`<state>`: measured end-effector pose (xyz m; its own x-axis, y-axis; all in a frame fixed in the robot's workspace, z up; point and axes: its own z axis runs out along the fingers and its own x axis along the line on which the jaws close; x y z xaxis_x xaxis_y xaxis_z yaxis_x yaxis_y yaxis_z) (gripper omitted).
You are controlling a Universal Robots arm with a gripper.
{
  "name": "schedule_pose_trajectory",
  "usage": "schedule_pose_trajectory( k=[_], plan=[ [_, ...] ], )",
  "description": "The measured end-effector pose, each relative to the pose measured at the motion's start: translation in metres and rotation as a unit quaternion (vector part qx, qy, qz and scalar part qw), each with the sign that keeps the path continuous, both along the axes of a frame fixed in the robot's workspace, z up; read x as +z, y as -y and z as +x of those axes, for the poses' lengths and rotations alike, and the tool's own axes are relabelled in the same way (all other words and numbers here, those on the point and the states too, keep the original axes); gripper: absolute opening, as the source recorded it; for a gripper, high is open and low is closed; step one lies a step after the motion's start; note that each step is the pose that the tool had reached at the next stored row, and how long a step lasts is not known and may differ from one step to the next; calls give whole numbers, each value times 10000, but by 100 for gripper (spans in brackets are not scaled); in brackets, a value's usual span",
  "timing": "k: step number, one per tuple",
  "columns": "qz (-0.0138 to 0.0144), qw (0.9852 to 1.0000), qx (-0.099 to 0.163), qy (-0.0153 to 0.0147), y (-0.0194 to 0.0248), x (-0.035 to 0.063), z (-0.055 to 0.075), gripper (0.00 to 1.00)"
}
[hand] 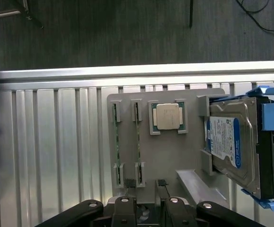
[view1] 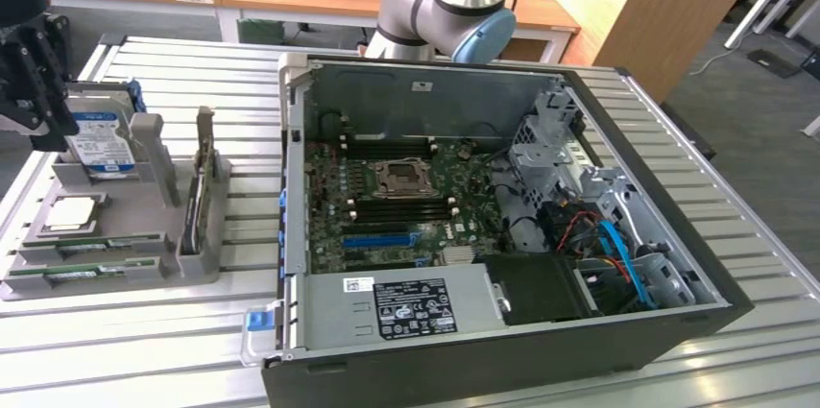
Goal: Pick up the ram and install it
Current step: 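Pick up the ram and move it above insertion slot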
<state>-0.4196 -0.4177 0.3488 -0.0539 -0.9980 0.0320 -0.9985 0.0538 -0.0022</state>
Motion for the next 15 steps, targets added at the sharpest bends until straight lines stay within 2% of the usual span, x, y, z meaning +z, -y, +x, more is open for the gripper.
schedule_pose_trajectory(
  k=[15],
  plan=[
    [0, 10000, -1, 0, 0, -274, 0, 30]
  ],
)
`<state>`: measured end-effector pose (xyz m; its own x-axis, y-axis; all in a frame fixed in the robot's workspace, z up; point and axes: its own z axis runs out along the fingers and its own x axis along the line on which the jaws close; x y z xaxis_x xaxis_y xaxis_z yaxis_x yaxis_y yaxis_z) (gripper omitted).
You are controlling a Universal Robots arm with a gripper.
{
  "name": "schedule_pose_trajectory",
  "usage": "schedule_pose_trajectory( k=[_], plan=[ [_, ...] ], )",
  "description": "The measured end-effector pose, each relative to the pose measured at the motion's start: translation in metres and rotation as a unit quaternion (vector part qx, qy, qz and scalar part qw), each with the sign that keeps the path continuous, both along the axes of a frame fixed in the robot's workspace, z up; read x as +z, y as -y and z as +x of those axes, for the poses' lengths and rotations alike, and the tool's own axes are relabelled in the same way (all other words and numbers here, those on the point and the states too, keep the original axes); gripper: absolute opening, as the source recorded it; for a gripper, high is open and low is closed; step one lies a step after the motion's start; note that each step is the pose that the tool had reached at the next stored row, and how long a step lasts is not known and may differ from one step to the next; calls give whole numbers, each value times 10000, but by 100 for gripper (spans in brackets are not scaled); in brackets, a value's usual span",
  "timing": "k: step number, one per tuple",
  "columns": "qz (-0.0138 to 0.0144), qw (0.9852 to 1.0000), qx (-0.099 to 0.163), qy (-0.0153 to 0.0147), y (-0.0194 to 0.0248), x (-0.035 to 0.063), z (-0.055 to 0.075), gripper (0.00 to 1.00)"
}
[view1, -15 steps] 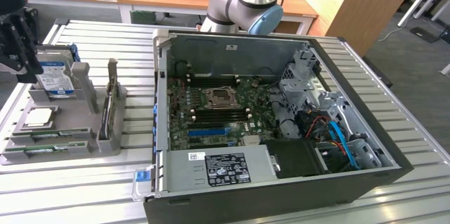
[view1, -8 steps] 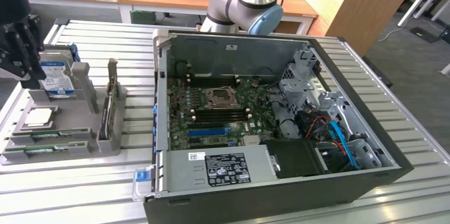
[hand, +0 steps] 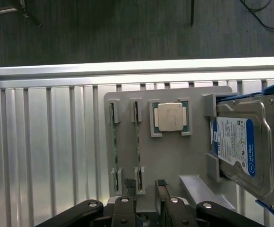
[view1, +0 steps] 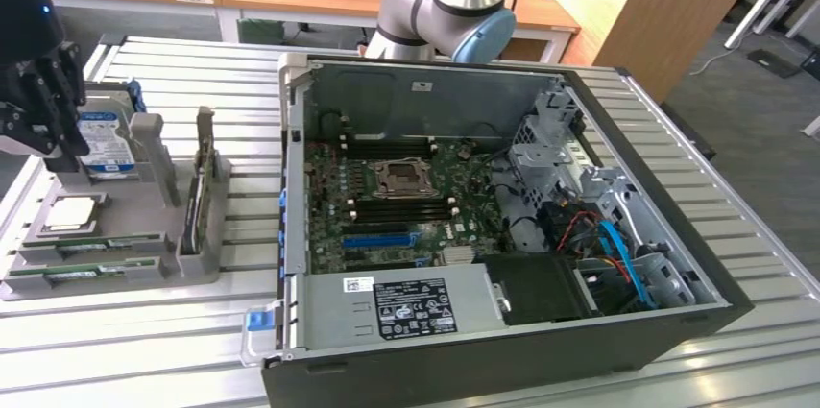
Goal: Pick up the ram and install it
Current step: 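Pick up the ram and move it above insertion slot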
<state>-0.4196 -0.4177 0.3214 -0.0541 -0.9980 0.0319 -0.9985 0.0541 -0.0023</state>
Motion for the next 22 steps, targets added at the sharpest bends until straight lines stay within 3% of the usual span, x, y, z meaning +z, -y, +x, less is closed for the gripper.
schedule_pose_trajectory(
  k=[22],
  plan=[
    [0, 10000, 0, 0, 0, -401, -6, 30]
  ],
)
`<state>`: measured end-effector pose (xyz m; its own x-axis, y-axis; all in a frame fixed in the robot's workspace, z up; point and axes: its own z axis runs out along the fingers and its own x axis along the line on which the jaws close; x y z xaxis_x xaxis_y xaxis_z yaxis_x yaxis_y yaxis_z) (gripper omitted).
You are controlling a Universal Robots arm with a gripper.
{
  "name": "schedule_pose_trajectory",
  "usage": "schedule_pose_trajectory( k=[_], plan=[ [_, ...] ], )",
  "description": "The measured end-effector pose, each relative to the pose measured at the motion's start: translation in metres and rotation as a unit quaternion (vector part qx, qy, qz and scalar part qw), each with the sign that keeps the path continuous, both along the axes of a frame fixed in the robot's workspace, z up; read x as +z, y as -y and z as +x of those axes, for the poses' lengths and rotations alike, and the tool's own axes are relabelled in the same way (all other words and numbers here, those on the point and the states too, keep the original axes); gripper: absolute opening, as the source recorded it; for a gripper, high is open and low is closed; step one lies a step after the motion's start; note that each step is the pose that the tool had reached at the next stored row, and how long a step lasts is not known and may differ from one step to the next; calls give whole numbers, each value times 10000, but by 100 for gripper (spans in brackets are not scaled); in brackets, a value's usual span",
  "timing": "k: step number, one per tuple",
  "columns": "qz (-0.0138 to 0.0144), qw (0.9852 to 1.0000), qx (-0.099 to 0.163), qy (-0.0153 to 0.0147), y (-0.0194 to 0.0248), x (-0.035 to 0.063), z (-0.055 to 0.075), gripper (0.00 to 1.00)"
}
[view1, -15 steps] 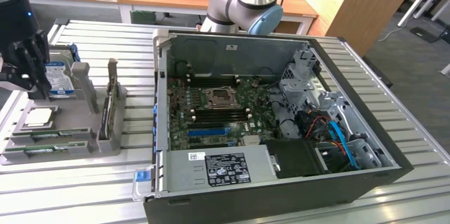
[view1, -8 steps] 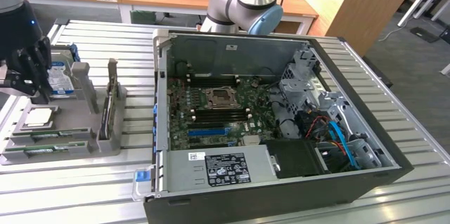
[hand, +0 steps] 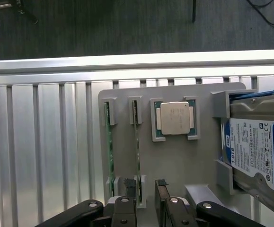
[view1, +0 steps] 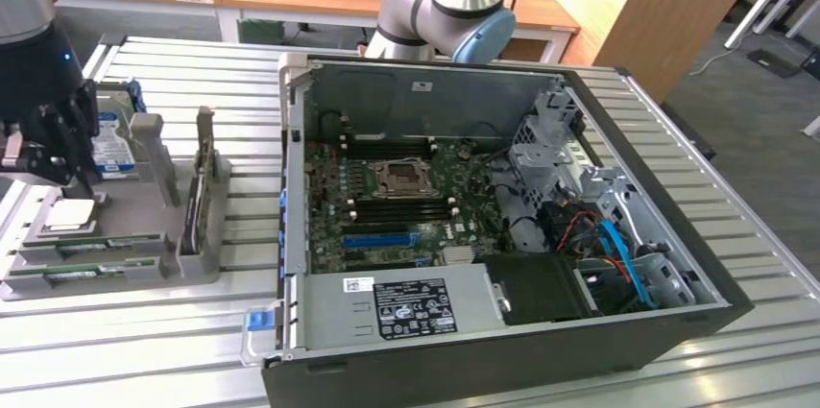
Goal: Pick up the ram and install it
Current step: 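Pick up the ram and move it above insertion slot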
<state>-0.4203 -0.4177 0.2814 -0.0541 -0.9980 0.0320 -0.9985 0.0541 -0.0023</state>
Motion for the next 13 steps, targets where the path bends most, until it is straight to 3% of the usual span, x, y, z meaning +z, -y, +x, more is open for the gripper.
schedule_pose_trajectory(
  k=[13],
  plan=[
    [0, 10000, 0, 0, 0, -237, -2, 30]
  ],
)
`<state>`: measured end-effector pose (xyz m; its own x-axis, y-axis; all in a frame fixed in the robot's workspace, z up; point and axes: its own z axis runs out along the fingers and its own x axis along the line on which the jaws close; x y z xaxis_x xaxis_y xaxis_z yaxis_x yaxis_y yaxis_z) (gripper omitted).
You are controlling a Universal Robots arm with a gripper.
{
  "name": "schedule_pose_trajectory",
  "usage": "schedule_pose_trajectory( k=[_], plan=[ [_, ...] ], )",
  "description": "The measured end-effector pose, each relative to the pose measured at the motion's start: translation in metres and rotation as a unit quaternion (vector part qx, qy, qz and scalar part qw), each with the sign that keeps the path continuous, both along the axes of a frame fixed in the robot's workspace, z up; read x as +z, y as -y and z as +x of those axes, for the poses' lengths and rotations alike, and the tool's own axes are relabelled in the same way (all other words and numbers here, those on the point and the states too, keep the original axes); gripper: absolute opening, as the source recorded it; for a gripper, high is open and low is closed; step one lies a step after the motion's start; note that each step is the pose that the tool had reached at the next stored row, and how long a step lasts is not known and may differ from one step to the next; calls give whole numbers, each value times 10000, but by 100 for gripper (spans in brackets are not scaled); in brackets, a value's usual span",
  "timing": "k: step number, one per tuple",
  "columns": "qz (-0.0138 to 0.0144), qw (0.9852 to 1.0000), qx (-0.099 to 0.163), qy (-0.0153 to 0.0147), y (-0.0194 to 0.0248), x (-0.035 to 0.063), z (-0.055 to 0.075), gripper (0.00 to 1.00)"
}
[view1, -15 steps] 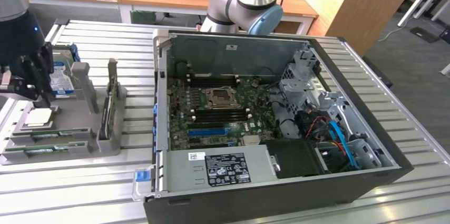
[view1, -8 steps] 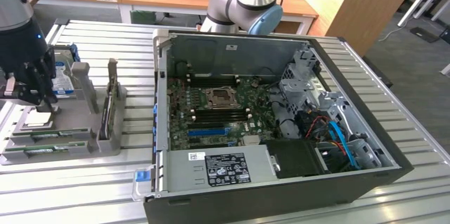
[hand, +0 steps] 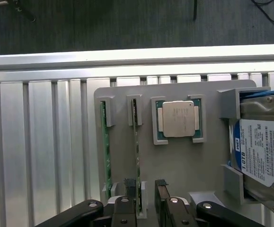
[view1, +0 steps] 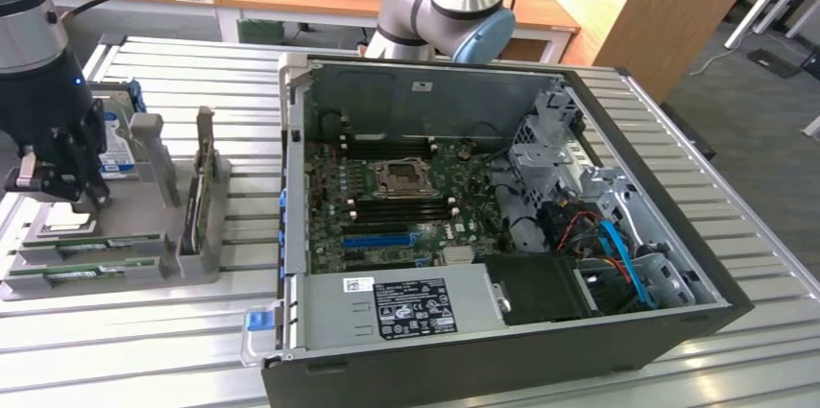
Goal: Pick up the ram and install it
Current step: 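Pick up the ram and move it above insertion slot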
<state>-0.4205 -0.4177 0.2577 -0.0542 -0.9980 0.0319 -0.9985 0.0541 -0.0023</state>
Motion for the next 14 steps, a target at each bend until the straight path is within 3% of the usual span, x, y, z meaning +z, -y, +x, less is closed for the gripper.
schedule_pose_trajectory(
  k=[8, 14],
  plan=[
    [0, 10000, -1, 1, 10, -34, -1, 30],
    [4, 10000, 0, 0, 113, -33, -4, 30]
  ],
)
